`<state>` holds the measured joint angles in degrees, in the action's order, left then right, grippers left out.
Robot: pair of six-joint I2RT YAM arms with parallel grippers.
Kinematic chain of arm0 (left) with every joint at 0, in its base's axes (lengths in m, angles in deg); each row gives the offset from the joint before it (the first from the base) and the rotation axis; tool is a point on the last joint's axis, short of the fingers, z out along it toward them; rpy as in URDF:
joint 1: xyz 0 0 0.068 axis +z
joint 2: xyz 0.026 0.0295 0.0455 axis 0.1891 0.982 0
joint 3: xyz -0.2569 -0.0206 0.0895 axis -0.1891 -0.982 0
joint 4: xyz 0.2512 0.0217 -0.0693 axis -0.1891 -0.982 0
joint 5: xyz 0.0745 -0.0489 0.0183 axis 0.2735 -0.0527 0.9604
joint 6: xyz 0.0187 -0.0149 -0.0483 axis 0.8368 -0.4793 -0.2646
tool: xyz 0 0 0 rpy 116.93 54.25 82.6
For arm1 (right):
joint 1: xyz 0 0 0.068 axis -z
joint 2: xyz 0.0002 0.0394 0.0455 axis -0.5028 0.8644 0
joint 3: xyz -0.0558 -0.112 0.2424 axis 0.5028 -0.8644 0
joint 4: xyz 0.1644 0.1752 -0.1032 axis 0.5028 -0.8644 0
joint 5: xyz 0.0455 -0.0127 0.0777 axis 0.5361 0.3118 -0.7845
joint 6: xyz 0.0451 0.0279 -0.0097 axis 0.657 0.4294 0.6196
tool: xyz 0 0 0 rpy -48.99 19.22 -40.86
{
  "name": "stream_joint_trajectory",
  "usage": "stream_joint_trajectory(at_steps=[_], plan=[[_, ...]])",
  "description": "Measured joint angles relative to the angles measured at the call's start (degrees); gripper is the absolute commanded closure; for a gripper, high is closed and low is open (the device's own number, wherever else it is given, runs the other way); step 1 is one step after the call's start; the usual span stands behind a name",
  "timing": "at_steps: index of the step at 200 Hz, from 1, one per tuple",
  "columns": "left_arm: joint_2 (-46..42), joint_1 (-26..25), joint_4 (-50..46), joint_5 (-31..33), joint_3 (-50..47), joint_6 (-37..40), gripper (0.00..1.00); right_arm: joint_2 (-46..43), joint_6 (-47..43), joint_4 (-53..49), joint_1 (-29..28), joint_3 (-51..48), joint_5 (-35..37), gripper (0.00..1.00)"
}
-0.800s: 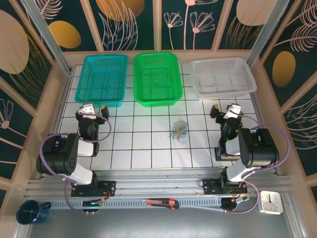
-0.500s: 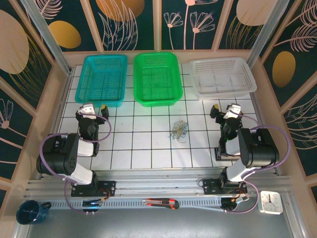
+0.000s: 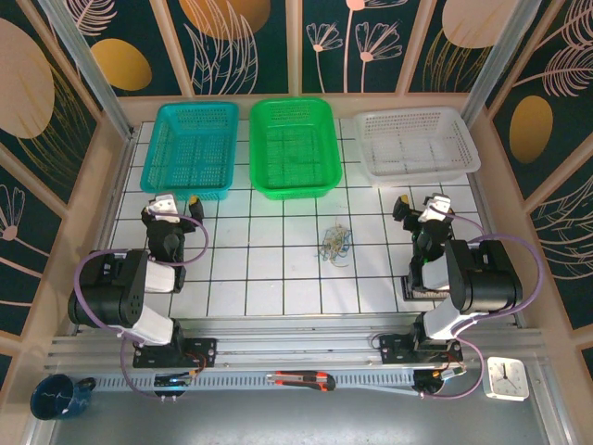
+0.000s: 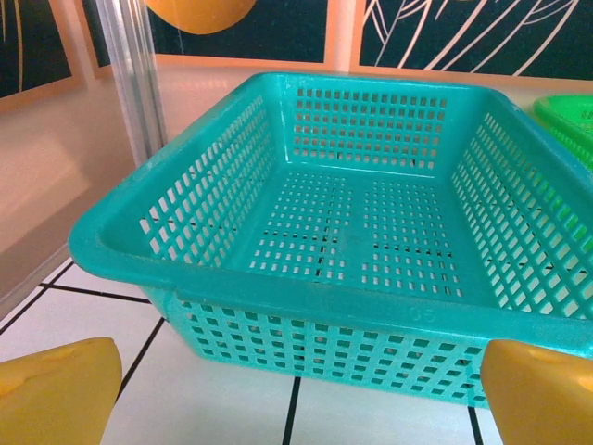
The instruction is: Untangle the cables
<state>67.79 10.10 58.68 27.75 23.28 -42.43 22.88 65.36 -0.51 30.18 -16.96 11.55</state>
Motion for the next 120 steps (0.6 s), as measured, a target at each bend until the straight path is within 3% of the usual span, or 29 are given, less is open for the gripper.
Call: stream_joint_trajectory(at_steps=[84,120], plan=[[-1.0,0.0,-0.7,1.4,-0.2,-0.2,0.01,-0.7,-0.1,0.2,-0.2,-0.7,0.0,0.01],[-7.6,0.0,-6.8,2.6,1.0,-0.5,0.01,-9.9,-0.2,-4.1,-2.3,-2.0,3.0,0.01]])
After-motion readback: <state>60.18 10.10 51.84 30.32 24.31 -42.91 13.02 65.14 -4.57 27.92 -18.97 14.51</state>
